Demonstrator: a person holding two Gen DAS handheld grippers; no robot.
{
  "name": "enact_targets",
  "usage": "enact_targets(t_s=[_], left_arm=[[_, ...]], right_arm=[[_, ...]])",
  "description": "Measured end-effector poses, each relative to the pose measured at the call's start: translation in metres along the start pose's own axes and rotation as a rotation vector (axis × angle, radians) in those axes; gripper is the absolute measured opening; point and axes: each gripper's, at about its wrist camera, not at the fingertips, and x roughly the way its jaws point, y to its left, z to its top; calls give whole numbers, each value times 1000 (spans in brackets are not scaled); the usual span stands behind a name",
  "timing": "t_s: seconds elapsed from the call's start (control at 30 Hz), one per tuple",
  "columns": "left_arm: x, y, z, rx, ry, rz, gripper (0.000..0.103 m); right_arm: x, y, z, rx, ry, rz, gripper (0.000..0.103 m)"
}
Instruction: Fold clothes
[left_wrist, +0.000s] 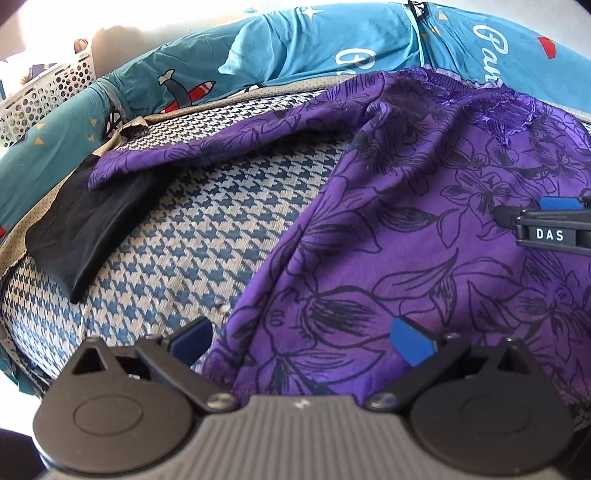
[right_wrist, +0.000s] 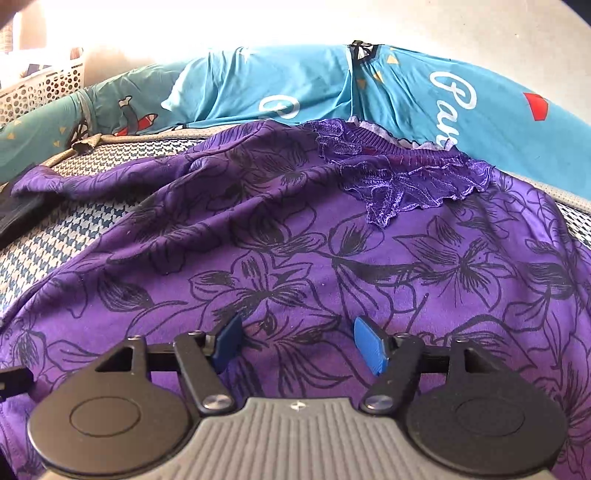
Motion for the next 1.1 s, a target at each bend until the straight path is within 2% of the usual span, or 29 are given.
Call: enact_targets(t_s=[0.3,0.53,1.1], left_arm=[[2,-6,-5,-12,30,10,103],[8,2,-3,-94,77,-19,103],[8,0,-5,-89,73,-11,103]], right_arm=[[-8,-1,-5,-6,9,2,71],[-10,-4,-7,1,15,8,73],[-18,-1,-13,-3,10,-8,75]])
